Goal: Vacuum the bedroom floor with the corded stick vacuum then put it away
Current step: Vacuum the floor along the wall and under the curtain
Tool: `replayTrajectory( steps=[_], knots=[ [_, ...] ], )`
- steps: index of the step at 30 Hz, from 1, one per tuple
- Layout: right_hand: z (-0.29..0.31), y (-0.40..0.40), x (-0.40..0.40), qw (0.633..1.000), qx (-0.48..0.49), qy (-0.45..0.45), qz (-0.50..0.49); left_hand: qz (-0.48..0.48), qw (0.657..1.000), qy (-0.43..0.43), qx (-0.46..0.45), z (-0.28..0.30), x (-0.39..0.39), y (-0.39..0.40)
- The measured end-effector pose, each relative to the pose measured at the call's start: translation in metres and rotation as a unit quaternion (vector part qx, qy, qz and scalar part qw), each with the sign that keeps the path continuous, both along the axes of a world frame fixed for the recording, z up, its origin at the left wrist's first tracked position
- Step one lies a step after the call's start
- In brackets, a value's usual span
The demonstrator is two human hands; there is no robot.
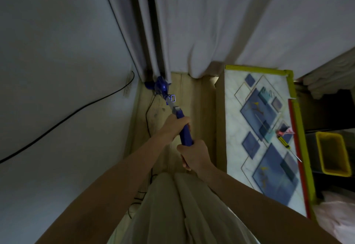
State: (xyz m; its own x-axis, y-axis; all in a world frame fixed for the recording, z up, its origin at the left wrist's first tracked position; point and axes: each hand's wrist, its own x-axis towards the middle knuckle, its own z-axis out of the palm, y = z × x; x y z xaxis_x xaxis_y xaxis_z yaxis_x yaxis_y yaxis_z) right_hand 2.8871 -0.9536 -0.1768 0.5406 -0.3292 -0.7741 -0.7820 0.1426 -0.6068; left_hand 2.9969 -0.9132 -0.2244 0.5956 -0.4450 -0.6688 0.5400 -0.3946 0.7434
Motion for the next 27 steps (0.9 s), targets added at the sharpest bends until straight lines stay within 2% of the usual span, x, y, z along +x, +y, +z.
replayTrajectory(
  steps=[6,9,14,19,27],
  knots=[
    [-0.02,-0.008,0.023,1.0,-0.007,0.003,0.027,0.03,0.999,0.024,0.01,-0.005,0.021,-0.003],
    [-0.021,-0.022,0.035,0.999,0.035,-0.015,0.035,0.022,1.0,0.019,0.01,0.0,0.034,-0.01],
    [-0.012,-0.032,0.037,0.994,0.105,-0.024,-0.025,0.027,0.999,0.024,0.0,0.007,0.038,-0.021],
    [0.003,-0.03,0.017,0.994,0.099,-0.019,-0.039,-0.005,0.999,0.036,-0.013,0.015,0.025,-0.018],
    [0.011,-0.045,-0.019,0.996,0.074,-0.035,-0.03,0.0,0.995,0.083,-0.058,0.014,-0.006,-0.029]
  ],
)
